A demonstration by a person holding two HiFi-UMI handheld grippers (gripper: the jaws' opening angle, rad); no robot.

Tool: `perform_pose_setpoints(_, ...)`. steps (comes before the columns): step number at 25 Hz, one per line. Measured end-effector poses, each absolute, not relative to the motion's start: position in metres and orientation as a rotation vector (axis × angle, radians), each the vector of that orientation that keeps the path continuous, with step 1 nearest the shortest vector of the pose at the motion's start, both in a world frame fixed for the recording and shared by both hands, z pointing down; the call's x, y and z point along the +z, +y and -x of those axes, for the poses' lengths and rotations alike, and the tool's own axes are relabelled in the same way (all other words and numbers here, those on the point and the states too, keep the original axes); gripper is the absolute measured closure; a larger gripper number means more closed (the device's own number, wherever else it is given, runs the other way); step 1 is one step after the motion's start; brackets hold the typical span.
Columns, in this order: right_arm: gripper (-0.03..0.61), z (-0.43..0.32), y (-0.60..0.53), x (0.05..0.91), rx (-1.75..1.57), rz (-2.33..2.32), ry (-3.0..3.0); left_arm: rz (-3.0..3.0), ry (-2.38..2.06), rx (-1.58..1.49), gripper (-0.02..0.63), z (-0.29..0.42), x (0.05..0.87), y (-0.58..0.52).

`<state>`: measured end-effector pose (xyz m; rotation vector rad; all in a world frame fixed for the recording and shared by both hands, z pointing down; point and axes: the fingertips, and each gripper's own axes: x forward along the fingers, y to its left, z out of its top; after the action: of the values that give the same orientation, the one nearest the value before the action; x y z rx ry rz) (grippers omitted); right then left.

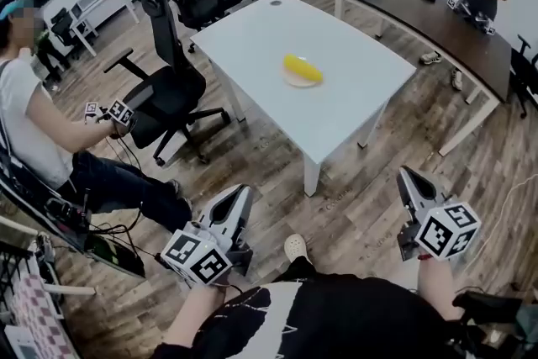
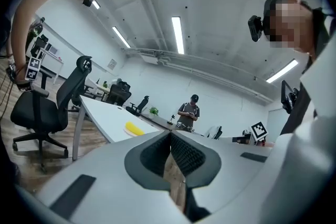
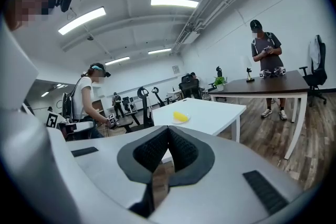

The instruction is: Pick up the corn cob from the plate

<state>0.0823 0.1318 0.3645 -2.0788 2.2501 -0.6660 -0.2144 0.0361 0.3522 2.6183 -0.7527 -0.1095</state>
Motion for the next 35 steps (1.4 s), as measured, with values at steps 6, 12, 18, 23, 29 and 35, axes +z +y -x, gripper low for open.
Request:
perform_pose_setpoints(6, 0.565, -0.086, 0.043, 0.36, -0.694, 2.101, 2.171, -2.601, -0.746, -0.174, 0.601, 0.211, 0.342, -0.052)
perform_pose_setpoints(12, 0.565, -0.096, -0.01, 0.354, -0.653, 2.153, 2.165, -2.636, -0.675, -0.101, 0.601, 0.195, 0.346, -0.107)
perform_pose_setpoints(18, 0.565, -0.093, -0.045, 0.36, -0.67, 2.145, 2.192, -2.624, -0.683, -0.105, 0.601, 0.194, 0.35, -0.133)
perform_pose_setpoints(23, 0.565, -0.09, -0.074, 0.364, -0.691, 2.119, 2.222, -2.597, -0.727, -0.094, 0.601, 0.195, 0.357, -0.141)
perform_pose_setpoints(29, 0.565, -0.086, -0.123, 0.378, -0.718, 2.022, 2.361, -2.548, -0.818, -0.092, 0.601, 0.194, 0.374, -0.155)
perform_pose_setpoints(35, 0.565, -0.099, -0.176, 0.391, -0.77, 1.917, 2.508, -2.494, -0.938, -0.092, 0.601, 0.171, 0.378, -0.183)
